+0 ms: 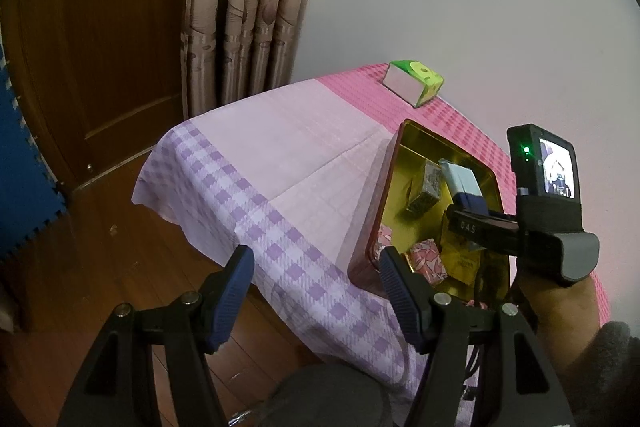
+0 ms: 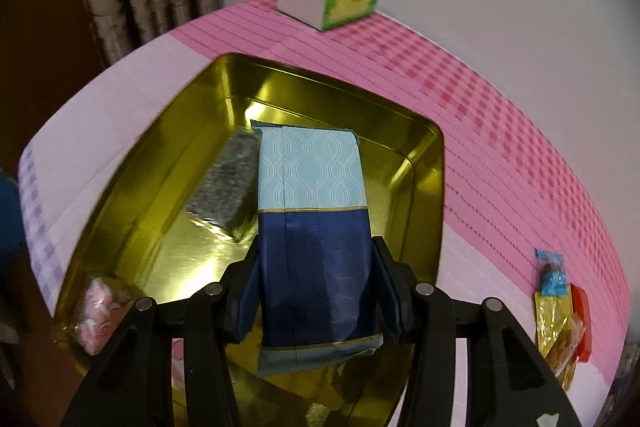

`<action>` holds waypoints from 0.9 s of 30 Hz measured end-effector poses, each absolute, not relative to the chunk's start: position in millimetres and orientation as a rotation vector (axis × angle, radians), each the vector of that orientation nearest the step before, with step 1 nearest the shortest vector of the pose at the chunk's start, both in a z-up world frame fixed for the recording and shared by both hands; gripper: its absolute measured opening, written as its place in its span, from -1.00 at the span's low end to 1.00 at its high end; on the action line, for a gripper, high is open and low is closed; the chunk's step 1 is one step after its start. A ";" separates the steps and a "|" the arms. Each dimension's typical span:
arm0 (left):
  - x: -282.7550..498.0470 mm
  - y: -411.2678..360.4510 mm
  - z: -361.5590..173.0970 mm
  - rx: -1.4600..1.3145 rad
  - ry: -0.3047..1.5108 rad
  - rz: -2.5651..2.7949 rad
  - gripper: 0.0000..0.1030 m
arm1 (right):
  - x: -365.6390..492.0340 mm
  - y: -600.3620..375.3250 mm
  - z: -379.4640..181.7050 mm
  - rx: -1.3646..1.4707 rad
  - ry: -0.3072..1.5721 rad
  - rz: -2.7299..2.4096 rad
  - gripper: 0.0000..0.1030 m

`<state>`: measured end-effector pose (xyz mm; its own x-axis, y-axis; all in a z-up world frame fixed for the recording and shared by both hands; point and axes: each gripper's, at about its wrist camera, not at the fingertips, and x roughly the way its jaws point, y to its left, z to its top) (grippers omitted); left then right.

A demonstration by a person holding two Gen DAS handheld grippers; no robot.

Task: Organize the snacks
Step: 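Lower the blue-and-teal box into the tin tray and open the right gripper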

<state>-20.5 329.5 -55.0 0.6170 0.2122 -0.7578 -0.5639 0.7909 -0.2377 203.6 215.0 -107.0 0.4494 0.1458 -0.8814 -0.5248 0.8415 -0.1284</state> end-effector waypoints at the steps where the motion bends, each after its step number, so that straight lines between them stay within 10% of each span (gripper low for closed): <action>1: -20.2 328.8 -54.8 -0.487 0.788 0.465 0.29 | 205.4 214.6 -108.7 -0.403 1.037 0.432 -0.10; 16: -21.1 327.8 -53.6 -0.462 0.773 0.473 0.29 | 192.3 200.4 -101.2 -0.350 0.993 0.516 0.21; 27: -15.3 296.9 -43.5 -0.339 0.745 0.444 0.29 | 120.4 5.3 -80.2 -0.086 0.893 0.440 0.49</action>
